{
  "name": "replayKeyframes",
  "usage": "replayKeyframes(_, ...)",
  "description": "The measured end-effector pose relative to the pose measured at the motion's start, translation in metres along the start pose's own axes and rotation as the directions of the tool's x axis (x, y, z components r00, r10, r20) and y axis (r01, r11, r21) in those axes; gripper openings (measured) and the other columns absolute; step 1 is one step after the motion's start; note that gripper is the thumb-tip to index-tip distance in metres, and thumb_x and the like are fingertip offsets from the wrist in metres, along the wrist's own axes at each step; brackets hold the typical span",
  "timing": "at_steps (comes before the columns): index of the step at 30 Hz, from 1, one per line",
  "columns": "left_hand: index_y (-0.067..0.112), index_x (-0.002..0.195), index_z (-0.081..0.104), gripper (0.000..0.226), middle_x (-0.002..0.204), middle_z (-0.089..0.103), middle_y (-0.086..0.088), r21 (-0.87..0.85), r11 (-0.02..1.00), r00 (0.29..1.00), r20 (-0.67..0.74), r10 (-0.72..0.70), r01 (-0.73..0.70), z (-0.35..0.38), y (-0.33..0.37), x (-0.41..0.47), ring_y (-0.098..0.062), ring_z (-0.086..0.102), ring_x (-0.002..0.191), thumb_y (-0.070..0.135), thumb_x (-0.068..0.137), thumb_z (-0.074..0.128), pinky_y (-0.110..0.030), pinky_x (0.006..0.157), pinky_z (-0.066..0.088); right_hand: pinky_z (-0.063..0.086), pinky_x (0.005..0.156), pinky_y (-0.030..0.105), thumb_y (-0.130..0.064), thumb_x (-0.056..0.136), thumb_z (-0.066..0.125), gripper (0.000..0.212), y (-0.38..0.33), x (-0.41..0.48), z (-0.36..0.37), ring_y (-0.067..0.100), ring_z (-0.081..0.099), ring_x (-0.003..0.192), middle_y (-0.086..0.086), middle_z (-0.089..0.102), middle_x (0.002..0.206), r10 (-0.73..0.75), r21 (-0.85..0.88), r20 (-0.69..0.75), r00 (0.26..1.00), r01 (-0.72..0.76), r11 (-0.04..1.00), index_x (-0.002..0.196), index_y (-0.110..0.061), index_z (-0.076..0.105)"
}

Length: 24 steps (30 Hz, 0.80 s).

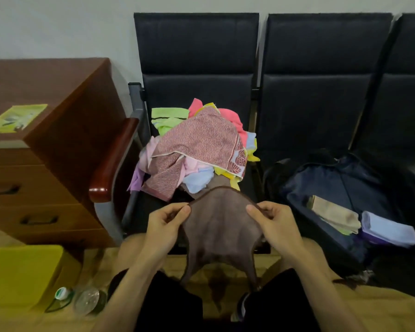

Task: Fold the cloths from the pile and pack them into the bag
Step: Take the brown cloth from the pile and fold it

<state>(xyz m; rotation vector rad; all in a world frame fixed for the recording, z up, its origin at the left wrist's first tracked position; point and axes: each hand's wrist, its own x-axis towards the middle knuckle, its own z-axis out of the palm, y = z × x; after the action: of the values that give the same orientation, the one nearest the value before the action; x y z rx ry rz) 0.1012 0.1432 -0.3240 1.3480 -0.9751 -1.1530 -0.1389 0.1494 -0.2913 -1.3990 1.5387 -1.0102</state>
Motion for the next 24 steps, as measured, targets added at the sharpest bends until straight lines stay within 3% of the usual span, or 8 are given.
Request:
replayKeyframes(3, 0.013, 0.093, 0.077, 0.013, 0.083, 0.077, -0.005, 0.015, 1.0, 0.996, 0.093, -0.01, 0.008, 0.017, 0.001, -0.007, -0.016, 0.071, 0.078, 0.008, 0.093, 0.065, -0.027, 0.066, 0.055, 0.049, 0.046, 0.027, -0.029, 0.096, 0.063, 0.026, 0.001, -0.005, 0.015, 0.017, 0.068, 0.061, 0.003, 0.072, 0.069, 0.04, 0.021, 0.038, 0.998, -0.041, 0.999, 0.078, -0.013, 0.074)
replayKeyframes(6, 0.015, 0.096, 0.078, 0.013, 0.088, 0.077, -0.005, 0.08, 0.997, 0.987, 0.162, -0.005, -0.008, 0.031, -0.002, -0.011, -0.02, 0.073, 0.089, 0.012, 0.093, 0.066, -0.036, 0.08, 0.057, 0.05, 0.045, 0.024, -0.03, 0.097, 0.061, 0.024, 0.003, -0.01, 0.026, 0.015, 0.07, 0.065, 0.001, 0.074, 0.075, 0.074, 0.02, 0.09, 0.993, -0.076, 0.997, 0.084, -0.016, 0.076)
replayKeyframes(10, 0.012, 0.099, 0.078, 0.013, 0.091, 0.077, -0.001, 0.166, 0.985, 0.971, 0.24, 0.014, -0.055, 0.042, -0.003, -0.015, -0.017, 0.072, 0.094, 0.014, 0.093, 0.067, -0.035, 0.085, 0.057, 0.049, 0.046, 0.024, -0.028, 0.097, 0.061, 0.022, 0.002, -0.008, 0.033, 0.009, 0.068, 0.062, -0.001, 0.074, 0.075, 0.094, 0.03, 0.081, 0.992, -0.097, 0.995, 0.086, -0.017, 0.077)
replayKeyframes(13, 0.012, 0.103, 0.078, 0.015, 0.093, 0.077, 0.0, 0.155, 0.986, 0.965, 0.262, 0.019, -0.061, 0.046, -0.001, -0.019, -0.017, 0.073, 0.093, 0.014, 0.093, 0.067, -0.035, 0.08, 0.059, 0.051, 0.046, 0.028, -0.025, 0.098, 0.061, 0.023, 0.0, -0.006, 0.035, 0.013, 0.066, 0.056, 0.005, 0.073, 0.072, 0.069, 0.033, 0.066, 0.995, -0.072, 0.997, 0.085, -0.015, 0.078)
replayKeyframes(16, 0.013, 0.103, 0.078, 0.015, 0.089, 0.077, 0.002, 0.144, 0.988, 0.967, 0.256, 0.013, -0.051, 0.047, 0.0, -0.019, -0.011, 0.073, 0.085, 0.014, 0.093, 0.067, -0.021, 0.067, 0.053, 0.058, 0.052, 0.037, -0.027, 0.097, 0.061, 0.022, -0.001, -0.005, 0.04, 0.022, 0.07, 0.063, 0.006, 0.074, 0.073, 0.081, 0.048, 0.055, 0.995, -0.084, 0.995, 0.085, -0.02, 0.078)
replayKeyframes(19, 0.013, 0.103, 0.078, 0.015, 0.086, 0.077, 0.002, 0.131, 0.991, 0.967, 0.253, 0.004, -0.038, 0.047, 0.003, -0.021, -0.006, 0.071, 0.078, 0.013, 0.093, 0.067, -0.015, 0.062, 0.049, 0.059, 0.059, 0.042, -0.028, 0.097, 0.061, 0.022, -0.001, -0.006, 0.044, 0.02, 0.071, 0.065, 0.001, 0.074, 0.072, 0.099, 0.039, 0.038, 0.994, -0.101, 0.994, 0.084, -0.023, 0.078)
replayKeyframes(24, 0.016, 0.109, 0.077, 0.019, 0.098, 0.077, 0.004, 0.158, 0.986, 0.956, 0.294, 0.002, -0.051, 0.044, 0.002, -0.023, -0.011, 0.072, 0.096, 0.016, 0.091, 0.069, -0.031, 0.088, 0.057, 0.06, 0.065, 0.032, -0.045, 0.096, 0.053, 0.037, -0.009, -0.014, 0.044, 0.02, 0.073, 0.068, 0.005, 0.076, 0.076, 0.231, 0.184, 0.113, 0.966, -0.249, 0.951, 0.09, -0.017, 0.077)
